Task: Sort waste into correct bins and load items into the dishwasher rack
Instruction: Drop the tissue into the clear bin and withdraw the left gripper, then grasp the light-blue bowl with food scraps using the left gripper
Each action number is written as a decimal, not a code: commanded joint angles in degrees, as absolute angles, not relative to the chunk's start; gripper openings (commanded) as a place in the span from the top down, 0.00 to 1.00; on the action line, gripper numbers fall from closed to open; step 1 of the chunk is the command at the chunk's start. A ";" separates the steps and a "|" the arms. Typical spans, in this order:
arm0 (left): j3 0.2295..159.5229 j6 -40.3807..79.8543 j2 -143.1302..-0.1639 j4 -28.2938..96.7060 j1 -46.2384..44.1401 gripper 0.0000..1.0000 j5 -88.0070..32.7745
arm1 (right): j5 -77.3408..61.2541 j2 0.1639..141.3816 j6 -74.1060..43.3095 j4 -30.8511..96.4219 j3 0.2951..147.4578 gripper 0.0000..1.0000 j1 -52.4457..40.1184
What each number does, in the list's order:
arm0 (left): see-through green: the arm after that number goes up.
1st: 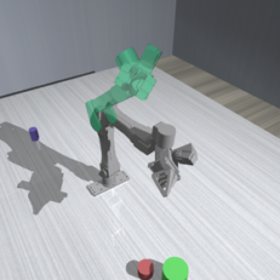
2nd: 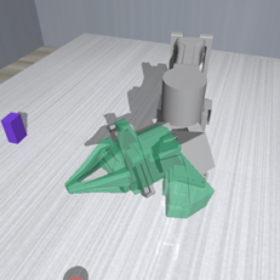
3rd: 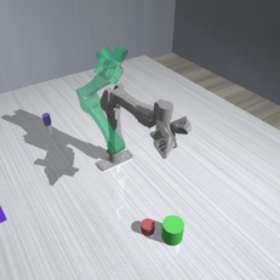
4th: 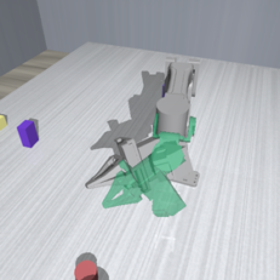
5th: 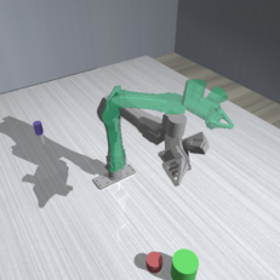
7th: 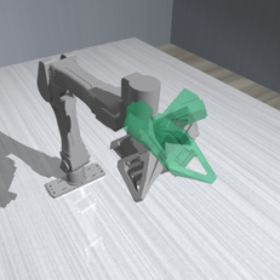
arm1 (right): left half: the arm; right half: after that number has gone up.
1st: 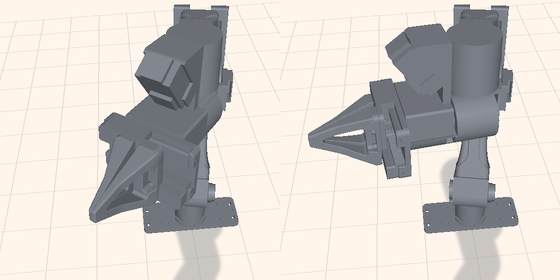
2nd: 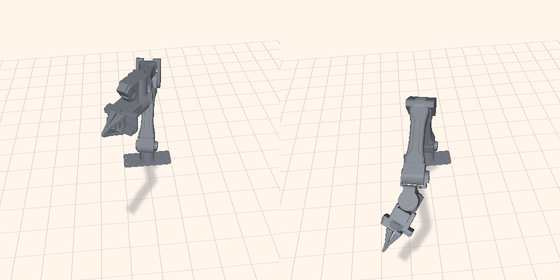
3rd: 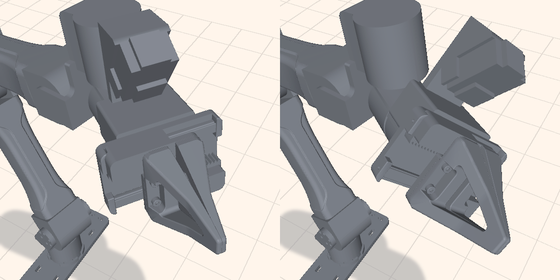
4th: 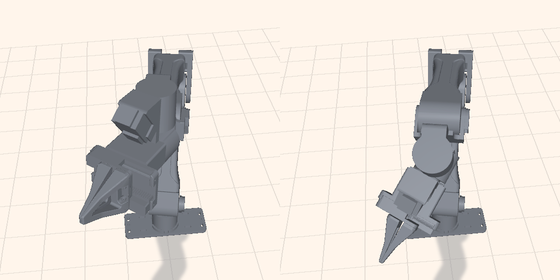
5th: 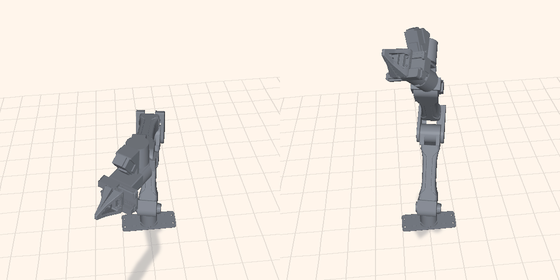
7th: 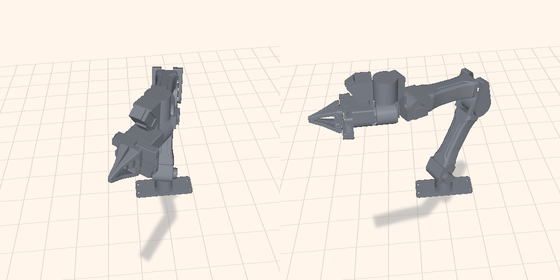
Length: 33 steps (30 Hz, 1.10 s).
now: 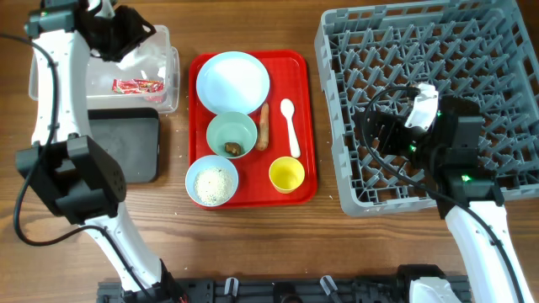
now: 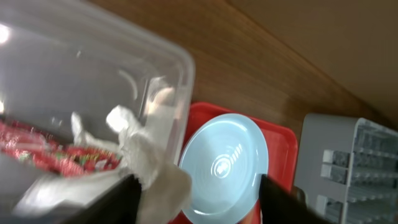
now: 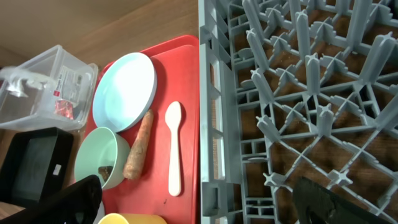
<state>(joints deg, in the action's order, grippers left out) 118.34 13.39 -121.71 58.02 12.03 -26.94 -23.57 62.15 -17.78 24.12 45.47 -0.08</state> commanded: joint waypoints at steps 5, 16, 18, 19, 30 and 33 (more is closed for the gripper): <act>118.19 6.15 -121.86 60.23 19.49 0.34 -55.94 | -23.83 64.40 -18.06 24.10 46.76 0.00 -0.38; 118.17 10.74 -121.86 65.43 9.52 0.35 -2.92 | -23.83 64.73 -18.09 24.08 46.76 0.00 -0.38; 118.17 10.74 -121.86 65.47 6.39 0.35 -2.92 | -23.83 64.73 -18.06 24.12 46.76 0.00 -0.38; 118.17 10.74 -121.86 65.45 4.51 0.34 -2.90 | -23.83 64.73 -18.09 24.12 46.76 0.00 -0.38; 118.17 10.94 -121.84 79.11 -10.41 0.35 -3.55 | -23.81 64.73 -18.04 24.03 46.76 0.00 -0.38; 117.56 10.76 -121.84 83.15 -16.67 0.33 -3.05 | -23.55 64.73 -18.02 24.01 46.76 0.00 -0.38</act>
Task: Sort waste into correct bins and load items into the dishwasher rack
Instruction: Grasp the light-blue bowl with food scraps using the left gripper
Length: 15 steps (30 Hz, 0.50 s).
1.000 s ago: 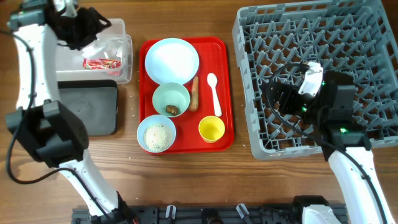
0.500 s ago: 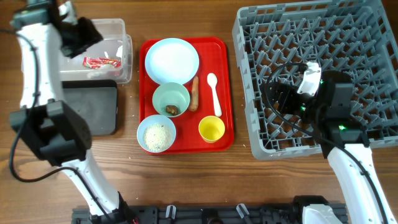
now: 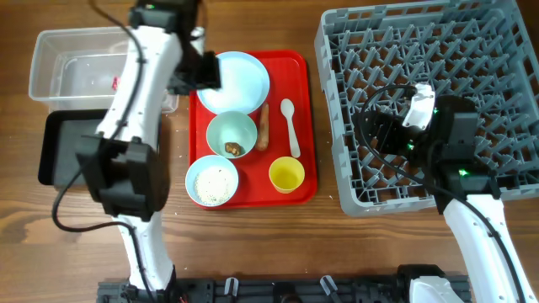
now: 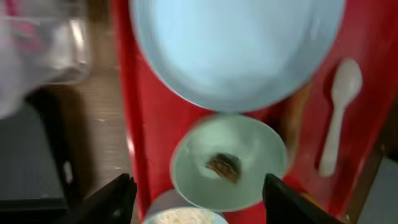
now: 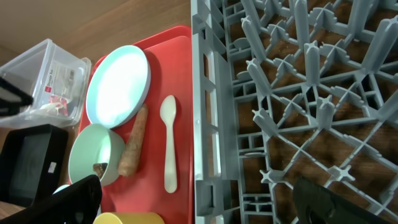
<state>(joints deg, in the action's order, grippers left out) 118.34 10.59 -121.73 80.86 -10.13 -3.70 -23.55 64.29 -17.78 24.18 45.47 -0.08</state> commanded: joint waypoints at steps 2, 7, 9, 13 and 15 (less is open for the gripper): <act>114.96 12.34 -121.84 82.91 -20.73 0.32 -3.09 | -23.59 64.73 -18.04 24.05 46.76 0.00 -0.36; 107.53 17.30 -121.84 76.62 -26.35 0.32 -3.11 | -23.59 64.73 -18.06 24.05 46.76 0.00 -0.38; 103.72 19.44 -121.84 72.53 -28.49 0.32 -3.11 | -23.62 64.73 -18.09 24.08 46.76 0.00 -0.38; 98.54 24.84 -121.84 66.70 -29.69 0.36 -1.15 | -23.64 64.73 -18.15 24.47 46.76 0.00 -0.38; 96.51 26.68 -121.84 63.90 -29.43 0.38 0.40 | -23.62 64.73 -18.13 24.73 46.76 0.00 -0.38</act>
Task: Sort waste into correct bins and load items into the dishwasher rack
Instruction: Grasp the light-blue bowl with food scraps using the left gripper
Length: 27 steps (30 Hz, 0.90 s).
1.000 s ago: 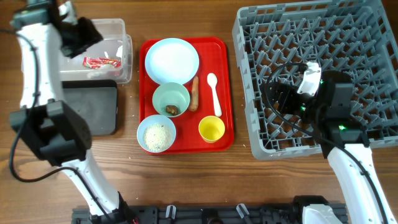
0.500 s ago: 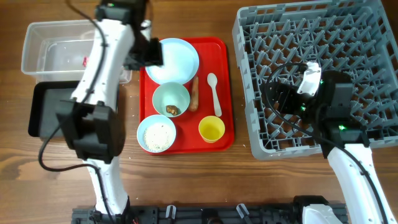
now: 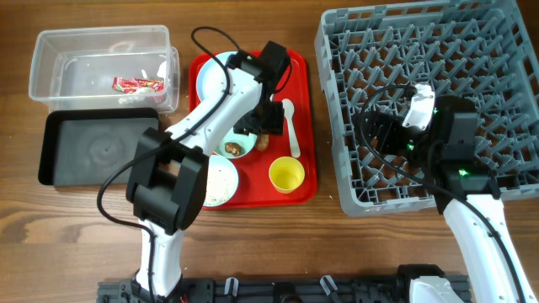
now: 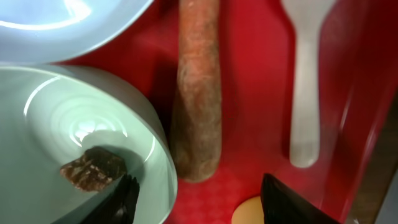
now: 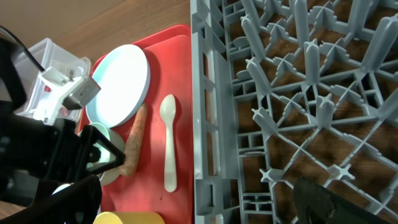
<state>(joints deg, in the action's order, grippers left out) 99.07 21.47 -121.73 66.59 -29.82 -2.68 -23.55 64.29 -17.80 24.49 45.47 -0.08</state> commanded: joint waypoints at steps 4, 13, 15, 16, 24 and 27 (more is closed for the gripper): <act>93.30 28.77 -121.84 60.07 -29.36 0.50 0.82 | -23.62 64.73 -18.15 24.75 46.76 0.00 -0.38; 90.87 32.03 -121.82 55.44 -29.34 0.55 1.58 | -23.62 64.73 -18.15 25.15 46.76 0.00 -0.38; 92.53 32.01 -121.82 56.93 -29.10 0.58 1.54 | -23.62 64.73 -18.15 25.15 46.76 0.01 -0.38; 93.38 31.99 -121.82 57.84 -29.02 0.58 1.54 | -23.62 64.73 -18.15 25.15 46.76 0.00 -0.38; 94.74 32.03 -119.57 59.07 -27.99 0.62 1.34 | -23.62 64.73 -18.17 25.30 46.76 0.00 -0.38; 94.74 32.03 -119.81 59.18 -27.73 0.67 1.32 | -23.64 64.73 -18.17 25.39 46.76 0.00 -0.38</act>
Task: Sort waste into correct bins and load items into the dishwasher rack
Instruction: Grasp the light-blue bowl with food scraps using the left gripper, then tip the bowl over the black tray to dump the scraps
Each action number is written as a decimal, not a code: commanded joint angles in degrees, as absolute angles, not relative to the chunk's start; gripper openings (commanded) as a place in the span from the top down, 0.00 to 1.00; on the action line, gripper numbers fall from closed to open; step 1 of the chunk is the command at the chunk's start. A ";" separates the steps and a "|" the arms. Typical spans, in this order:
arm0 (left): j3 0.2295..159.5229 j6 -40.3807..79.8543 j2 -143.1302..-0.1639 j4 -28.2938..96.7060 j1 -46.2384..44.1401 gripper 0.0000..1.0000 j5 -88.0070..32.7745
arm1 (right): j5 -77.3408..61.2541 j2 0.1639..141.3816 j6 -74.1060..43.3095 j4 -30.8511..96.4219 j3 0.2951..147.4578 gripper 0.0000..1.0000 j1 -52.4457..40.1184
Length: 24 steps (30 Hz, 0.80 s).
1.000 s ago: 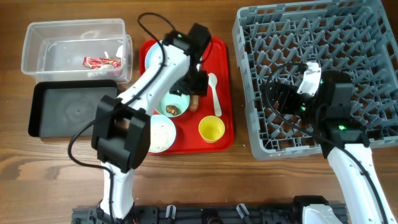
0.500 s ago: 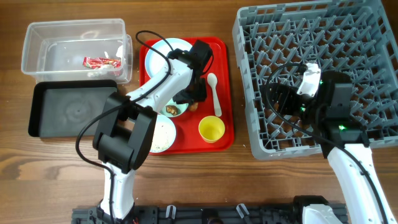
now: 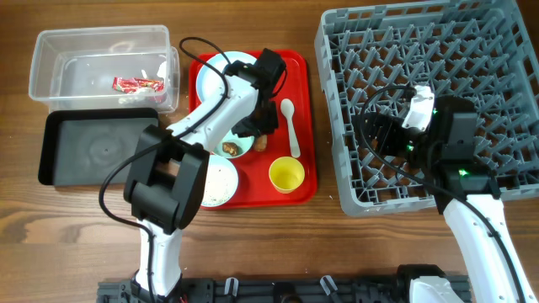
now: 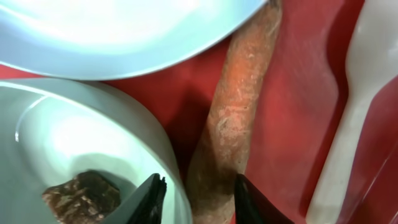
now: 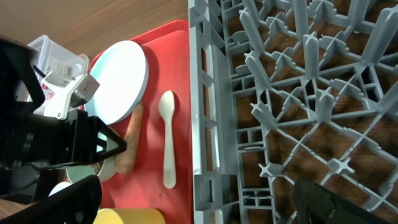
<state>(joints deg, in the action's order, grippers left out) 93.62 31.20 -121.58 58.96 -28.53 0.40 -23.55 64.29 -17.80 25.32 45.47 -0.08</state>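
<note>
An orange carrot (image 4: pixel 239 118) lies on the red tray (image 3: pixel 299 76) between a pale green bowl (image 4: pixel 74 143) holding a brown scrap (image 4: pixel 81 196) and a white spoon (image 4: pixel 348 137). My left gripper (image 4: pixel 199 186) is low over the carrot's near end. Its fingers are open and straddle the carrot, the left one over the bowl's rim. A light blue plate (image 4: pixel 124 25) sits above. My right gripper (image 5: pixel 202 205) hangs open and empty over the grey dishwasher rack (image 3: pixel 438 76).
A yellow cup (image 3: pixel 286 174) and a bowl of rice (image 3: pixel 212 185) stand at the tray's front. A clear bin (image 3: pixel 93 63) with a red wrapper (image 3: pixel 137 83) is at the far left, and a black bin (image 3: pixel 93 151) sits just in front of it.
My left gripper has come lower onto the carrot, and its jaws have narrowed around the carrot's near end. The right arm has not moved.
My left gripper was over the clear bin with a crumpled white tissue at its fingers. Then it was empty over the plate and green bowl. Then it hung open above the carrot, and now it straddles the carrot. The right gripper stayed over the rack.
</note>
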 commanded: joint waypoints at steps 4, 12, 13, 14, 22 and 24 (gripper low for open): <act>94.74 32.03 -120.11 58.92 -27.83 0.87 1.34 | -23.64 64.73 -18.20 25.85 46.76 0.00 -0.38; 94.91 31.99 -119.83 59.02 -27.83 0.96 1.34 | -23.59 64.73 -18.15 26.41 46.76 0.00 -0.38; 95.26 31.94 -119.39 59.64 -27.83 0.96 1.37 | -23.62 64.73 -18.15 26.41 46.76 0.00 -0.38; 95.96 31.77 -118.74 60.49 -27.83 0.96 1.34 | -23.59 64.73 -18.15 26.41 46.76 0.00 -0.38; 103.74 27.18 -108.66 66.17 -27.05 0.96 0.49 | -23.59 64.73 -18.15 26.11 46.76 0.00 -0.38; 103.74 27.07 -105.71 68.10 -26.00 0.96 0.30 | -23.59 64.73 -18.15 25.91 46.76 0.00 -0.38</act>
<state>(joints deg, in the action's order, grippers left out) 102.41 29.12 -111.35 66.06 -27.70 0.93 -23.55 64.29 -17.80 26.33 45.47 -0.08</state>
